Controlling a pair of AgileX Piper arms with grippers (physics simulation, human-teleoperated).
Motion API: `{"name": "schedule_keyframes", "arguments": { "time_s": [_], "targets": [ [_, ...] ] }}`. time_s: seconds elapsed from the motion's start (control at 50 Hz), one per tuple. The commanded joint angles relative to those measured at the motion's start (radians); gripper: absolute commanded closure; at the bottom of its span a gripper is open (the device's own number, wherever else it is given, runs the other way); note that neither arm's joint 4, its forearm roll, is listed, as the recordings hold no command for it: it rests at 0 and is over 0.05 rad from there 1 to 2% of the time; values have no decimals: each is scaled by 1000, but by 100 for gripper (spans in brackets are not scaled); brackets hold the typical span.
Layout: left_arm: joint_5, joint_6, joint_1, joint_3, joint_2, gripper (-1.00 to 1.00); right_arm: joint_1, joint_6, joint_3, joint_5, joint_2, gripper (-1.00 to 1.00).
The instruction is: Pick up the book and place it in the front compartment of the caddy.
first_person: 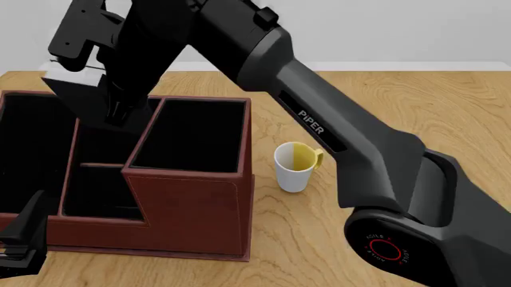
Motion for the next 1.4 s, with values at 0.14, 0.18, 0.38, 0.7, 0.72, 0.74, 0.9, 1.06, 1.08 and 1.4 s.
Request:
{"name": "schedule_keyframes", "arguments": {
  "time_s": [0.14,0.18,0.38,0.7,0.72,0.74,0.9,1.06,1.08,1.4],
  "targets": [
    [0,0,0,0,0,-100,-26,0,-7,-1,50,100],
    [0,0,0,0,0,-100,-27,-1,-5,-1,55,100],
    [0,0,0,0,0,-100,-25,-1,-24,-1,87,100],
    [0,0,0,0,0,-100,-22,-6,-59,-1,128,100],
    [0,0,0,0,0,-100,-25,-7,-69,-1,135,100],
    [0,0,0,0,0,-100,-26,-7,-71,-1,138,100],
    [0,0,0,0,0,-100,-36,-16,-96,-1,183,100],
    [0,0,0,0,0,-100,-65,-40,-113,-2,203,-100],
    [0,0,0,0,0,-100,-72,-43,-118,-2,205,-100],
    [0,0,0,0,0,-100,-72,-49,-111,-1,179,-100]
  ]
}}
